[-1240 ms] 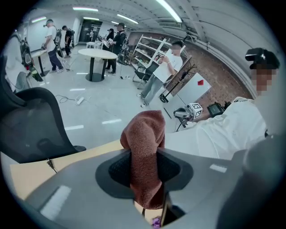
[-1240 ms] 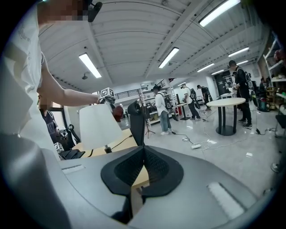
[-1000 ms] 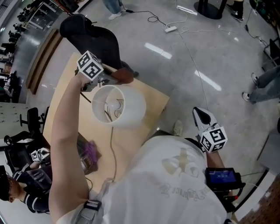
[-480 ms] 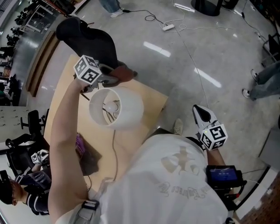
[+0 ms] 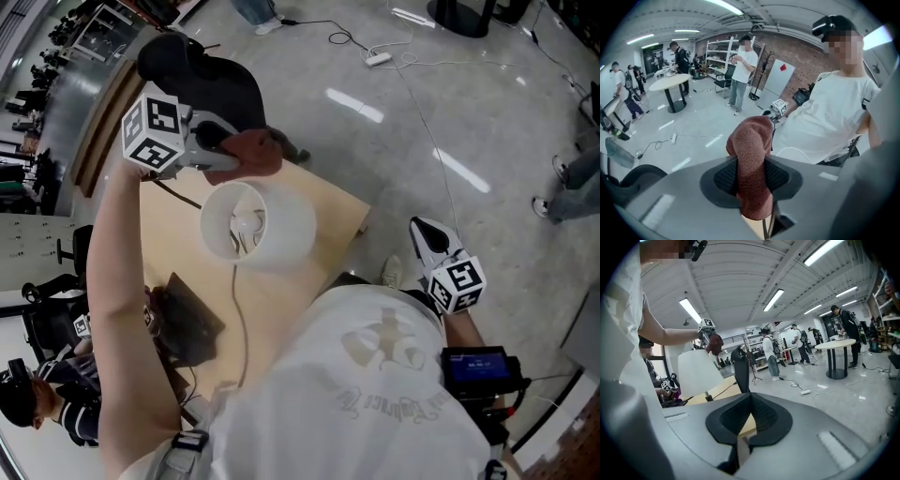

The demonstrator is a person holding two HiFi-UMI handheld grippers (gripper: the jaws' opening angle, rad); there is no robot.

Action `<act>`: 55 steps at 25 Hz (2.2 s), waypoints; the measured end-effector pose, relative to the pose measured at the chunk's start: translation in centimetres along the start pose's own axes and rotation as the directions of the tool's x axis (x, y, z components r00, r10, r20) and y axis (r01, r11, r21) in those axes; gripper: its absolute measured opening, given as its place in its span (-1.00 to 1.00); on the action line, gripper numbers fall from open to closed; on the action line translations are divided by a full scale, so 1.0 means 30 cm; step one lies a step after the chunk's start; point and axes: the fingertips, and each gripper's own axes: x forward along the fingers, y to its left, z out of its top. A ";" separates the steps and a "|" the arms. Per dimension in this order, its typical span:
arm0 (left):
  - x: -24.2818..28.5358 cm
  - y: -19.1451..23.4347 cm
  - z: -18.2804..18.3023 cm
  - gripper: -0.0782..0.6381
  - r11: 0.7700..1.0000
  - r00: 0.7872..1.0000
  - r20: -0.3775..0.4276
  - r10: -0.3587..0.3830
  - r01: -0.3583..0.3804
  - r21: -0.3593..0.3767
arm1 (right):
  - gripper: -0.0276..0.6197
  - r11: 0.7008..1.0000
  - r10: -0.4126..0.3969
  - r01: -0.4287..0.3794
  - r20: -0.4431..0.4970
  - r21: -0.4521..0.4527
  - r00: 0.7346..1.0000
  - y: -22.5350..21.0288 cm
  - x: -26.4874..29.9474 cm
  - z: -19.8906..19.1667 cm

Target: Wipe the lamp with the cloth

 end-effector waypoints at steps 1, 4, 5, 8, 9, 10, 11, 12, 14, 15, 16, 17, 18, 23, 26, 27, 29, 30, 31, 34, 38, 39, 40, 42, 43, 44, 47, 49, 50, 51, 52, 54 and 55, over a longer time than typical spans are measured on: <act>0.001 -0.011 0.010 -0.43 0.999 1.000 -0.011 -0.021 0.021 0.024 | -0.87 1.000 -0.002 0.002 -0.001 0.003 1.000 -0.002 -0.002 -0.006; 0.044 -0.028 -0.006 -0.43 0.993 0.992 -0.087 -0.094 0.100 0.063 | -0.87 1.000 -0.018 0.018 -0.003 0.012 1.000 -0.017 -0.012 -0.016; 0.064 -0.029 -0.021 -0.43 0.990 0.986 -0.119 -0.118 0.127 0.065 | -0.87 1.000 -0.024 0.024 -0.002 0.015 1.000 -0.024 -0.013 -0.016; 0.129 -0.011 -0.050 -0.43 0.981 0.966 -0.189 -0.175 0.186 0.046 | -0.87 0.999 -0.045 0.045 0.001 0.024 0.999 -0.050 -0.019 -0.015; 0.152 0.001 -0.056 -0.43 0.979 0.960 -0.207 -0.188 0.200 0.037 | -0.87 0.998 -0.053 0.053 0.002 0.029 0.999 -0.059 -0.022 -0.017; 0.177 0.014 -0.063 -0.43 0.977 0.954 -0.224 -0.200 0.211 0.028 | -0.87 0.998 -0.061 0.061 0.001 0.034 0.998 -0.067 -0.026 -0.021; 0.202 0.026 -0.072 -0.43 0.975 0.948 -0.242 -0.209 0.220 0.021 | -0.87 0.997 -0.069 0.069 0.000 0.040 0.998 -0.073 -0.031 -0.027; 0.230 0.037 -0.081 -0.43 0.974 0.942 -0.259 -0.215 0.226 0.014 | -0.87 0.996 -0.075 0.075 -0.002 0.047 0.997 -0.078 -0.036 -0.035; 0.286 0.062 -0.100 -0.43 0.975 0.934 -0.285 -0.214 0.224 0.002 | -0.87 0.995 -0.085 0.085 -0.006 0.057 0.996 -0.086 -0.046 -0.052; 0.313 0.075 -0.108 -0.43 0.976 0.932 -0.294 -0.210 0.219 -0.005 | -0.87 0.994 -0.089 0.089 -0.006 0.061 0.996 -0.088 -0.050 -0.060; 0.340 0.087 -0.116 -0.43 0.977 0.931 -0.299 -0.207 0.214 -0.012 | -0.87 0.994 -0.092 0.092 -0.007 0.066 0.996 -0.091 -0.054 -0.067; 0.366 0.097 -0.124 -0.43 0.978 0.930 -0.306 -0.204 0.209 -0.018 | -0.87 0.993 -0.095 0.095 -0.008 0.069 0.995 -0.094 -0.057 -0.072; 0.392 0.106 -0.134 -0.43 0.979 0.928 -0.315 -0.199 0.203 -0.018 | -0.87 0.993 -0.098 0.098 -0.009 0.072 0.995 -0.097 -0.060 -0.078; 0.469 0.126 -0.197 -0.43 0.985 0.911 -0.387 -0.143 0.169 0.034 | -0.87 0.991 -0.105 0.105 -0.013 0.082 0.994 -0.106 -0.064 -0.086; 0.454 0.133 -0.209 -0.43 0.986 0.908 -0.410 -0.086 0.136 0.093 | -0.87 0.991 -0.098 0.100 -0.019 0.084 0.995 -0.098 -0.059 -0.084; 0.434 0.134 -0.202 -0.43 0.987 0.912 -0.405 -0.066 0.120 0.109 | -0.87 0.992 -0.094 0.095 -0.020 0.082 0.995 -0.093 -0.056 -0.082; 0.367 0.138 -0.169 -0.43 0.989 0.930 -0.367 -0.017 0.070 0.130 | -0.87 0.993 -0.083 0.084 -0.019 0.079 0.996 -0.081 -0.049 -0.073; 0.322 0.140 -0.145 -0.43 0.990 0.941 -0.338 0.012 0.037 0.136 | -0.87 0.994 -0.077 0.078 -0.017 0.078 0.997 -0.076 -0.044 -0.068; 0.272 0.138 -0.117 -0.43 0.990 0.951 -0.305 0.040 0.004 0.142 | -0.87 0.994 -0.071 0.072 -0.015 0.077 0.997 -0.072 -0.039 -0.063; 0.132 0.084 -0.037 -0.43 0.985 0.968 -0.234 0.093 -0.055 0.164 | -0.87 0.996 -0.054 0.054 -0.012 0.073 0.998 -0.057 -0.028 -0.059; 0.046 -0.055 0.024 -0.43 0.977 0.970 -0.231 0.071 -0.021 0.212 | -0.87 0.997 -0.031 0.031 -0.014 0.072 0.999 -0.031 -0.014 -0.054; 0.049 -0.090 0.025 -0.43 0.973 0.965 -0.257 0.054 0.007 0.230 | -0.87 0.997 -0.025 0.026 -0.015 0.073 1.000 -0.024 -0.010 -0.052; 0.061 -0.122 0.020 -0.43 0.967 0.955 -0.295 0.037 0.040 0.250 | -0.87 0.997 -0.020 0.021 -0.015 0.074 1.000 -0.017 -0.005 -0.052; 0.099 -0.170 0.005 -0.43 0.952 0.923 -0.385 0.011 0.108 0.285 | -0.87 0.997 -0.012 0.013 -0.017 0.074 1.000 -0.008 0.001 -0.053; 0.123 -0.178 -0.004 -0.43 0.947 0.905 -0.425 0.003 0.134 0.292 | -0.87 0.997 -0.010 0.011 -0.017 0.074 1.000 -0.007 0.003 -0.054; 0.149 -0.177 -0.016 -0.43 0.943 0.889 -0.458 -0.001 0.153 0.295 | -0.87 0.997 -0.010 0.011 -0.017 0.075 1.000 -0.008 0.003 -0.056; 0.234 -0.148 -0.054 -0.43 0.938 0.851 -0.526 -0.005 0.186 0.292 | -0.87 0.996 -0.017 0.018 -0.017 0.083 1.000 -0.021 -0.001 -0.064; 0.293 -0.122 -0.091 -0.43 0.935 0.820 -0.572 0.005 0.199 0.294 | -0.87 0.995 -0.028 0.029 -0.014 0.092 1.000 -0.035 -0.008 -0.073; 0.319 -0.107 -0.109 -0.43 0.934 0.804 -0.595 0.015 0.201 0.295 | -0.87 0.995 -0.035 0.036 -0.012 0.098 0.999 -0.042 -0.012 -0.077; 0.344 -0.091 -0.124 -0.43 0.934 0.790 -0.613 0.027 0.199 0.297 | -0.87 0.994 -0.042 0.043 -0.011 0.104 0.999 -0.048 -0.015 -0.082; 0.369 -0.075 -0.134 -0.43 0.934 0.780 -0.625 0.044 0.191 0.303 | -0.87 0.993 -0.050 0.051 -0.011 0.111 0.999 -0.053 -0.019 -0.088; 0.416 -0.037 -0.140 -0.43 0.931 0.769 -0.631 0.103 0.148 0.334 | -0.87 0.990 -0.061 0.062 -0.015 0.126 0.998 -0.062 -0.027 -0.106; 0.435 -0.017 -0.141 -0.43 0.930 0.763 -0.631 0.140 0.118 0.349 | -0.87 0.989 -0.064 0.065 -0.017 0.133 0.998 -0.067 -0.031 -0.117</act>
